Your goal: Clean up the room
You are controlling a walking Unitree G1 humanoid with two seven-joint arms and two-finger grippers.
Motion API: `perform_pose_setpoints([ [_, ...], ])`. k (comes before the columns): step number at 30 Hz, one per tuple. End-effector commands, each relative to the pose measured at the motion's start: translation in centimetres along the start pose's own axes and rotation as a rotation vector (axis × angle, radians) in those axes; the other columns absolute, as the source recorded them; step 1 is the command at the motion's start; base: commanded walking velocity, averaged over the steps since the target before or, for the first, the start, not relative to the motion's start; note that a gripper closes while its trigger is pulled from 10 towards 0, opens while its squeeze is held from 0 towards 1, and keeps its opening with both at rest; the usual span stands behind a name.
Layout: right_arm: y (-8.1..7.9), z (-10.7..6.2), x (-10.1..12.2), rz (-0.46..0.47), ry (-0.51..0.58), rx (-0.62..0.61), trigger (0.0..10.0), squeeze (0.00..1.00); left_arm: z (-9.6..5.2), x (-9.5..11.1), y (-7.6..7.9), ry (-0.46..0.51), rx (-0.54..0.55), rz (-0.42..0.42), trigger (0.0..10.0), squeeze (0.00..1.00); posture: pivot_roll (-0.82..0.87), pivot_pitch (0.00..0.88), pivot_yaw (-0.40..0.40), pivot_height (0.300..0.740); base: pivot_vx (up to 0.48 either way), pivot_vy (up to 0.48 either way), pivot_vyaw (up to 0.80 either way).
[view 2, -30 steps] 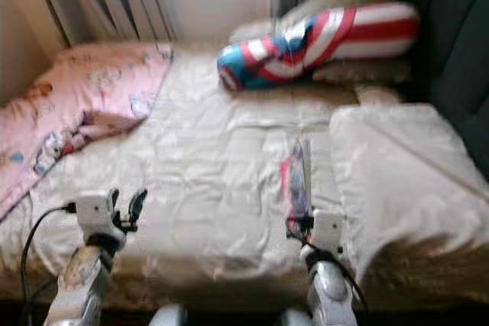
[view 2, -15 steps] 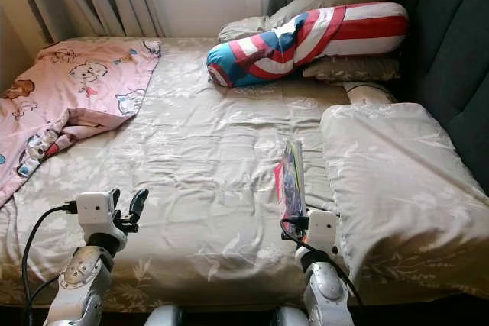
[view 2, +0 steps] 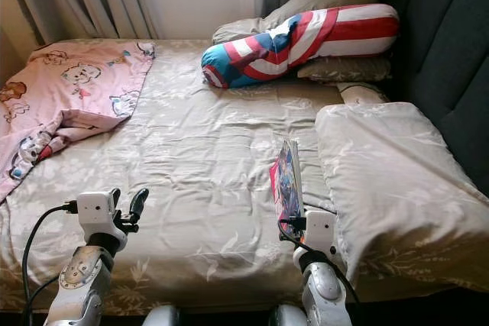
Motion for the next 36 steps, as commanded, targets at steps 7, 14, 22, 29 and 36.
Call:
perform_pose_setpoints([
  [7,-0.47,0.45,1.58,-0.011,0.077,0.030,10.0,0.00,0.32,0.83,0.18,0.023,-0.016,0.014,10.0,0.00,0.01,0.002,0.004,0.635,0.000,0.000,0.70],
  [14,-0.33,0.39,1.17,-0.003,0.057,0.009,10.0,0.00,0.28,0.87,0.15,0.021,-0.018,0.015,10.0,0.00,0.01,0.007,0.007,0.635,0.250,0.000,0.00],
  [22,0.22,0.49,1.08,0.013,0.044,-0.038,10.0,0.00,0.17,0.86,0.13,0.019,-0.023,0.016,10.0,0.00,0.01,0.012,0.011,0.635,0.293,0.000,0.00],
  [29,-0.11,0.47,0.97,0.001,0.040,-0.015,10.0,0.00,0.13,0.84,0.13,0.017,-0.026,0.019,10.0,0.00,0.02,0.014,0.013,0.635,0.315,0.000,0.00],
  [36,-0.36,0.47,0.84,0.002,0.034,-0.005,10.0,0.00,0.16,0.91,0.10,0.018,-0.028,0.022,10.0,0.00,0.02,0.015,0.015,0.635,0.329,0.000,0.00],
])
Point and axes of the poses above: a point about 5 cm out from each wrist's last joint towards the gripper, its own z axis pointing out of the wrist towards the gripper, its own x axis along the axis of the wrist's last joint, y = z × x, the point moved 1 cm from there along z, pointing out of the wrist towards the gripper, and after that the axes turned 8 degrees about -z, right-handed, at the moved point
